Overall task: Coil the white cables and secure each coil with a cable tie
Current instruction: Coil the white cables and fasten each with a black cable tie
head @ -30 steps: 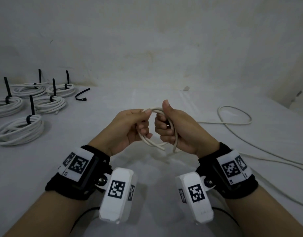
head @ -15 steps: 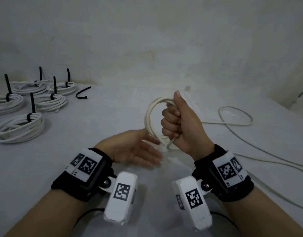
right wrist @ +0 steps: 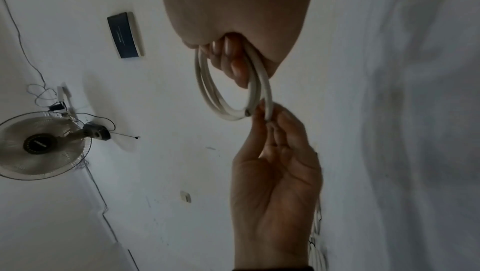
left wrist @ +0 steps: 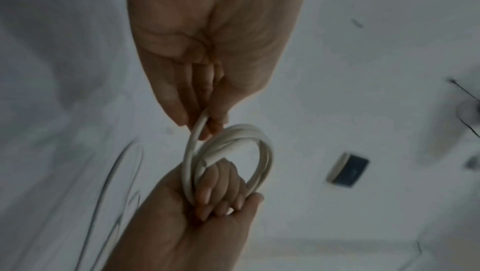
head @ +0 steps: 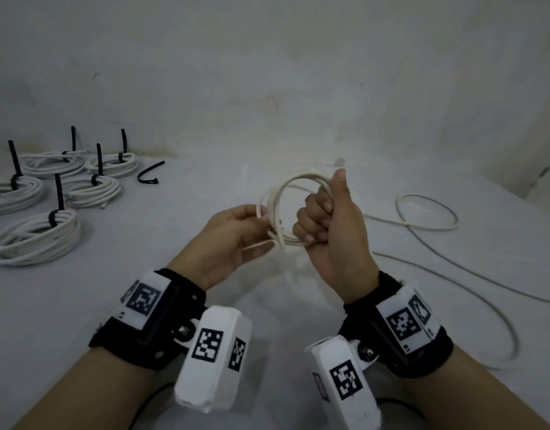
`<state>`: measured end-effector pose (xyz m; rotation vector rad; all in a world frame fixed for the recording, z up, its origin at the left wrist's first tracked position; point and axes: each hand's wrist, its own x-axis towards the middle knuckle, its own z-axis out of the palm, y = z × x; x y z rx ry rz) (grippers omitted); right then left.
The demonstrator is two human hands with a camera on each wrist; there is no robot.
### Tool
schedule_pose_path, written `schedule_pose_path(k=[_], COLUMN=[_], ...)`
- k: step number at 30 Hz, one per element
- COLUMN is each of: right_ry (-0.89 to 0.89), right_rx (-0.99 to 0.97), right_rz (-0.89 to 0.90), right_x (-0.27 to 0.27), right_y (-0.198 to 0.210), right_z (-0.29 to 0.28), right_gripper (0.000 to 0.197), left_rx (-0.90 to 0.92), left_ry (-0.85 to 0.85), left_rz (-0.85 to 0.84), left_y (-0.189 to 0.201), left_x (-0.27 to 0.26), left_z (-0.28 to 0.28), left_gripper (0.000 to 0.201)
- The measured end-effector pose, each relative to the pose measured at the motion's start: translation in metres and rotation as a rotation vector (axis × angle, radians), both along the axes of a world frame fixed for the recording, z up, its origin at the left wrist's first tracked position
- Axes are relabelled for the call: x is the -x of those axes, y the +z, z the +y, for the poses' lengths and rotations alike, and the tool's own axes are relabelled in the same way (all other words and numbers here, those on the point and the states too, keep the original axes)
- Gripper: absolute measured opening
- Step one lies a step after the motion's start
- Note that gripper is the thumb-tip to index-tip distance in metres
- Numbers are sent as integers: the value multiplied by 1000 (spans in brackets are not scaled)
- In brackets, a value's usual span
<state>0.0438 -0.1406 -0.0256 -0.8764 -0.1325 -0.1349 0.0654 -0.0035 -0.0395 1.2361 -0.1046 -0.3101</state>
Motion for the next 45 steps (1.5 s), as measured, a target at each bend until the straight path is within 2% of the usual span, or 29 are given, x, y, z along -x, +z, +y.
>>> schedule_pose_path(k=[2,5,11,23,28,31,34,36,37,39,41,43,45], right_ry=[-60,-81,-24,16,-9,-12,45,73,44,-103,-228,-316,-446], right_rx=[4,41,225,328,295,322,380,468,582,941,1193,1218,1187], right_rz=[23,51,91,65,89,90,84,67,39,-79,-205,-337,-478], right_x=[-1,-1,0,0,0,0,1,2,3,5,5,6,6], right_y=[1,1,-6,-15,-14,-15,-16,-15,-13,-7,-4,0,4], right_z=[-4,-5,1,8,7,9,10,8,6,0,-6,-11,-17], right_gripper=[47,47,46,46,48,49,45,37,30,19,35,46,34], left_rx=[16,44,-157,-137,-171,-262,-326,-325,-316,-286,-254,-242,-239], left_ry=[73,128,169,208,91,7,68,147,183,240,279,298,300], left_rz=[-128,-235,-396,-374,-410,-487,-486,-454,-444,-438,-439,-436,-427], left_y=[7,15,10,4,7,7,2,0,0,0,0,0,-1], left_x=[0,-2,-1,4,5,4,1,-3,-5,-7,-9,-10,-10], left_z=[4,15,16,5,4,3,2,4,5,8,10,10,9], left_gripper=[18,18,19,19,29,25,25,25,24,23,24,25,24])
